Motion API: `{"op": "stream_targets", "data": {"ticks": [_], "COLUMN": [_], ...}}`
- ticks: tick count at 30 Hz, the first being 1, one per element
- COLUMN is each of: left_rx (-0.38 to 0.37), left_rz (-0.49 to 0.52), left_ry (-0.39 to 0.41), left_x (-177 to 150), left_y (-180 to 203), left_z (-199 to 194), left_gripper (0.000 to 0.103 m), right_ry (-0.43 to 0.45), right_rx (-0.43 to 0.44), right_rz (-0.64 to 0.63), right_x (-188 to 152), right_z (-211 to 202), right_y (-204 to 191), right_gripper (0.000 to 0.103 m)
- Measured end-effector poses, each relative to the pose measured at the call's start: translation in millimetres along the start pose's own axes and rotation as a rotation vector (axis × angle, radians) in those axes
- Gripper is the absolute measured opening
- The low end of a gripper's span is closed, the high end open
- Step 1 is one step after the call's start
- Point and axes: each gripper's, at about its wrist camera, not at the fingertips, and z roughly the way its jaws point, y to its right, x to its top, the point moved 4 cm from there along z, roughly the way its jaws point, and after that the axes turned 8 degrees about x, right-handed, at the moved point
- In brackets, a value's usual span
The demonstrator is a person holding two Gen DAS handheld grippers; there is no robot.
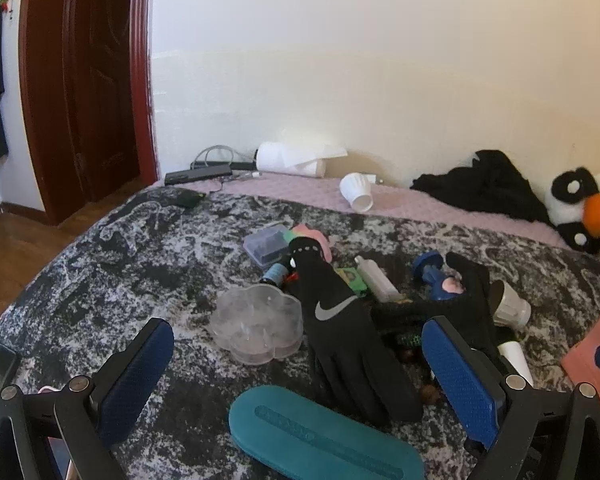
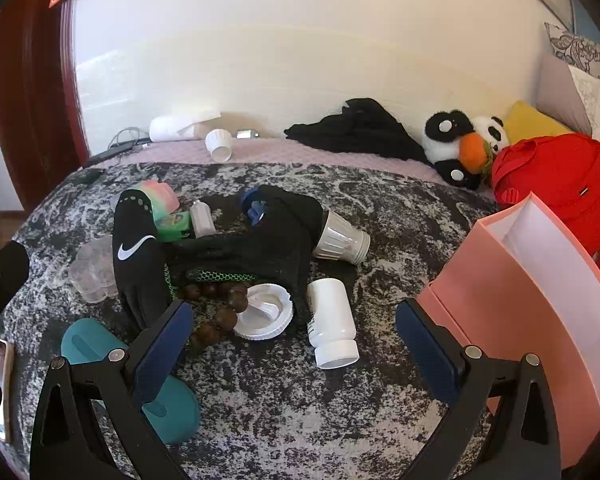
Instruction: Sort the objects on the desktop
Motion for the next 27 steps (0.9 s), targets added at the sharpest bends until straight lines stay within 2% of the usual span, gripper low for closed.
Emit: {"op": "stream_targets", "data": {"ticks": [7,14,27], "left_rx": [0.003,0.023,0.038], "left_rz": [-0.002,0.018,0.01], "left_ry": [0.003,-0.041,-0.033], "left_x": [-5.7,-3.4,0.2], "left_y": [-1.1,-6.6,-13.0], "left_z": [-2.5,8.6,7.0], "left_gripper": [0.102,0.102,0.102], "right_ry": [0.006,0.004,0.046], "right_rx": [-0.009,-0.015,-0.008], "right_rz": [-0.001,0.015,0.057], "right_x": [0.9,-0.5,0.0], "right_z": [0.3,-1.3,-20.7], "right_y": [-2.4,3.7,2.6], "right_gripper": [0.103,0.103,0.103]}}
